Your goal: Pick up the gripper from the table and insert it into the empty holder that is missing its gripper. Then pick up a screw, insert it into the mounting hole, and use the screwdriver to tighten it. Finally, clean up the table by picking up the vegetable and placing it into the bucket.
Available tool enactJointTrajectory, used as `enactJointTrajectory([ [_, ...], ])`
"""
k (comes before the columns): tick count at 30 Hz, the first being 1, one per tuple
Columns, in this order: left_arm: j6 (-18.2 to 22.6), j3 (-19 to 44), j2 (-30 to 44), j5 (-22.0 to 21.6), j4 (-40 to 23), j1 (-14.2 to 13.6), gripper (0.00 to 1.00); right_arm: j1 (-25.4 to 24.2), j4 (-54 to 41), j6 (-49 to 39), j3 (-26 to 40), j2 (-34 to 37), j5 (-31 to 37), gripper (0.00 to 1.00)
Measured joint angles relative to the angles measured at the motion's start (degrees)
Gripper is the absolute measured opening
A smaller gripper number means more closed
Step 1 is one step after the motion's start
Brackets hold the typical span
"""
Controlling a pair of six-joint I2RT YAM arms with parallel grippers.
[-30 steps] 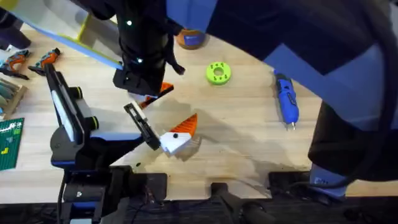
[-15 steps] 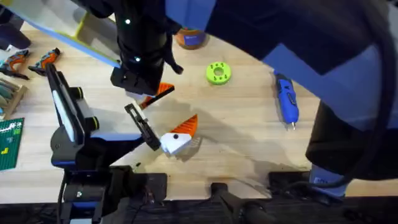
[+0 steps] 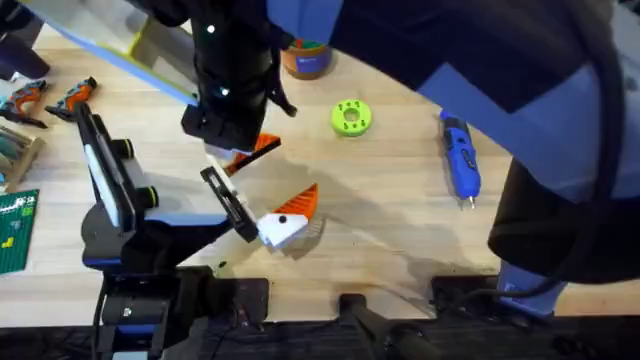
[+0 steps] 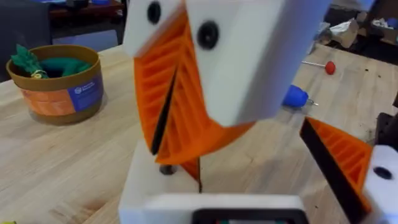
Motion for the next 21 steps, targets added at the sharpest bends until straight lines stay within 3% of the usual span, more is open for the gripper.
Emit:
enactJointTrajectory([
  [21, -0.2, 0.0, 0.1, -0.2, 0.0, 0.0, 0.986, -0.7, 1.3, 1.3, 0.0, 0.5, -1.4, 0.006],
])
